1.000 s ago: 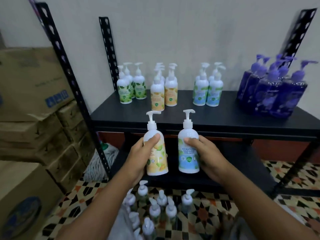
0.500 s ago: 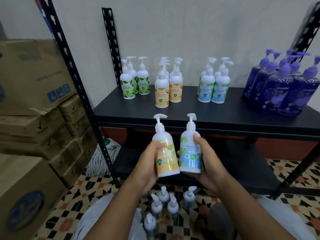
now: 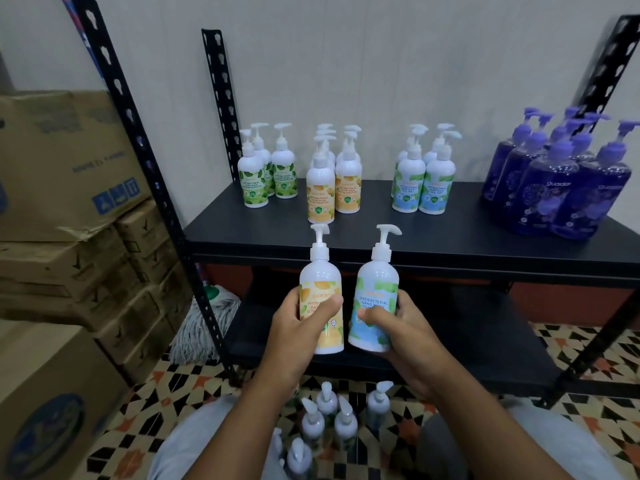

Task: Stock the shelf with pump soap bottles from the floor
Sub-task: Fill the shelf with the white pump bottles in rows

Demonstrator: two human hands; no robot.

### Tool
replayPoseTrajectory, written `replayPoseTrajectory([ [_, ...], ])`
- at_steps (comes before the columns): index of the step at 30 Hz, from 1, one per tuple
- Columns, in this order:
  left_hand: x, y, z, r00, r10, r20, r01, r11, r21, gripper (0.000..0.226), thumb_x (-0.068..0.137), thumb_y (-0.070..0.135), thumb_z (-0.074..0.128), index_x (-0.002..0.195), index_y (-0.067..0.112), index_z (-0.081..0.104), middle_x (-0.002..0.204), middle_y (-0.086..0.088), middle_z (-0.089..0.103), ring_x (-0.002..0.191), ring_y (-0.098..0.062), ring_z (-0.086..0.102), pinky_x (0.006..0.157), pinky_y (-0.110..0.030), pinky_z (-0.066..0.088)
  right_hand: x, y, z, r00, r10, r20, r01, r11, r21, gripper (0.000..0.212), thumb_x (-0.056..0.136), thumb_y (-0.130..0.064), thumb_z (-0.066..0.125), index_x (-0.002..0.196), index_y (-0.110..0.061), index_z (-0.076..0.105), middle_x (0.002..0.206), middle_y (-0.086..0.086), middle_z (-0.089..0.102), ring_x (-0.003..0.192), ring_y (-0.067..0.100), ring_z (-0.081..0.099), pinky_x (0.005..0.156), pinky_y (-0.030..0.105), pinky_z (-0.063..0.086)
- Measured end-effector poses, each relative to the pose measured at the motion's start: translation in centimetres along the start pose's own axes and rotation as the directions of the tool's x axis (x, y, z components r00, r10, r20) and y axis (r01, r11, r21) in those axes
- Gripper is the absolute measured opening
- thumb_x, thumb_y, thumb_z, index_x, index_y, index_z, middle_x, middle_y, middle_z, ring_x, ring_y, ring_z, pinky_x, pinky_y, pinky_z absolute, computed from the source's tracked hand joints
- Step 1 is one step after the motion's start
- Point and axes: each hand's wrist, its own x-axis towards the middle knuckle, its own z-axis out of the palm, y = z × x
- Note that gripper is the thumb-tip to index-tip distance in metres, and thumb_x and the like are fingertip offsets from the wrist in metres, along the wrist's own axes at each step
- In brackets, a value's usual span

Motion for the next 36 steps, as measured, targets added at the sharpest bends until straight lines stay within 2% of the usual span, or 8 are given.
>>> replayPoseTrajectory([
  [3, 0.3, 0.2, 0.2, 1.000, 0.011, -0.007, -0.011, 1.000, -0.013, 0.027, 0.093, 0.029, 0.072, 0.118, 0.022, 0.064, 0.103, -0.005, 0.077, 0.092, -0.027, 0.077, 0.081, -0.048, 0.063, 0.3, -0.9, 0.1, 0.999, -0.035, -0.001, 0.035, 0.999, 0.005, 0.048, 0.075, -0.013, 0.073, 0.120, -0.017, 0.058, 0.109, 0.012, 0.073, 0.097, 0.028, 0.074, 0.078, 0.042, 0.060],
  [7, 1.6, 0.9, 0.5, 0.999, 0.013, -0.033, -0.015, 0.999, -0.050, 0.026, 0.094, 0.027, 0.069, 0.116, 0.015, 0.061, 0.104, -0.015, 0.074, 0.082, -0.029, 0.076, 0.067, -0.038, 0.061, 1.2, -2.2, -0.1, 0.997, -0.065, -0.037, 0.064, 0.997, -0.034, 0.059, 0.068, -0.021, 0.080, 0.122, -0.019, 0.056, 0.110, 0.010, 0.070, 0.098, 0.024, 0.072, 0.076, 0.035, 0.059],
  [12, 4.1, 1.8, 1.4, 0.997, 0.080, -0.020, -0.080, 0.997, -0.022, 0.031, 0.087, 0.019, 0.078, 0.112, 0.015, 0.059, 0.099, -0.013, 0.075, 0.083, -0.029, 0.077, 0.070, -0.039, 0.062, 2.8, -3.7, -0.6, 0.989, -0.131, -0.068, 0.123, 0.987, -0.107, 0.053, 0.079, -0.006, 0.083, 0.122, -0.021, 0.055, 0.110, 0.009, 0.070, 0.098, 0.022, 0.072, 0.079, 0.032, 0.059],
  [19, 9.3, 3.0, 5.0, 0.992, 0.122, -0.012, -0.123, 0.987, -0.100, 0.032, 0.088, 0.016, 0.077, 0.114, 0.012, 0.060, 0.092, -0.010, 0.073, 0.079, -0.028, 0.076, 0.065, -0.038, 0.060, 7.2, -7.6, -2.5, 0.930, -0.303, -0.208, 0.242, 0.931, -0.274, 0.057, 0.078, -0.010, 0.083, 0.122, -0.022, 0.049, 0.108, 0.004, 0.066, 0.094, 0.015, 0.069, 0.071, 0.022, 0.056],
  [24, 12.2, 3.3, 6.6, 0.985, 0.171, 0.031, -0.168, 0.983, -0.071, 0.030, 0.088, 0.013, 0.077, 0.113, 0.012, 0.060, 0.093, -0.010, 0.072, 0.077, -0.029, 0.074, 0.067, -0.040, 0.061, 11.1, -10.0, -5.2, 0.887, -0.398, -0.233, 0.280, 0.866, -0.414, 0.054, 0.076, -0.012, 0.084, 0.117, -0.020, 0.049, 0.107, 0.004, 0.066, 0.096, 0.018, 0.069, 0.080, 0.031, 0.060],
  [28, 13.1, 3.0, 7.5, 0.985, 0.167, 0.036, -0.164, 0.983, -0.077, 0.030, 0.088, 0.013, 0.077, 0.114, 0.012, 0.061, 0.090, -0.004, 0.074, 0.076, -0.028, 0.076, 0.066, -0.039, 0.062, 13.3, -10.6, -6.9, 0.879, -0.428, -0.212, 0.288, 0.828, -0.481, 0.054, 0.078, -0.010, 0.082, 0.122, -0.019, 0.051, 0.109, 0.002, 0.068, 0.097, 0.015, 0.069, 0.078, 0.027, 0.058],
  [33, 13.2, 2.9, 7.9, 0.988, 0.153, 0.035, -0.149, 0.984, -0.094, 0.032, 0.089, 0.013, 0.076, 0.116, 0.013, 0.060, 0.098, -0.008, 0.074, 0.079, -0.029, 0.076, 0.063, -0.038, 0.061, 14.2, -9.7, -8.3, 0.893, -0.396, -0.214, 0.244, 0.826, -0.508, 0.067, 0.078, -0.015, 0.086, 0.131, -0.024, 0.045, 0.116, -0.004, 0.064, 0.101, 0.007, 0.065, 0.083, 0.023, 0.055],
  [36, 13.0, 2.9, 7.8, 0.987, 0.157, 0.026, -0.154, 0.984, -0.091, 0.030, 0.089, 0.012, 0.074, 0.116, 0.012, 0.060, 0.100, -0.010, 0.073, 0.080, -0.028, 0.076, 0.062, -0.038, 0.061, 14.5, -9.3, -8.5, 0.867, -0.431, -0.250, 0.199, 0.760, -0.619, 0.074, 0.071, -0.019, 0.090, 0.124, -0.027, 0.040, 0.126, 0.002, 0.054, 0.107, 0.015, 0.062, 0.089, 0.029, 0.054],
])
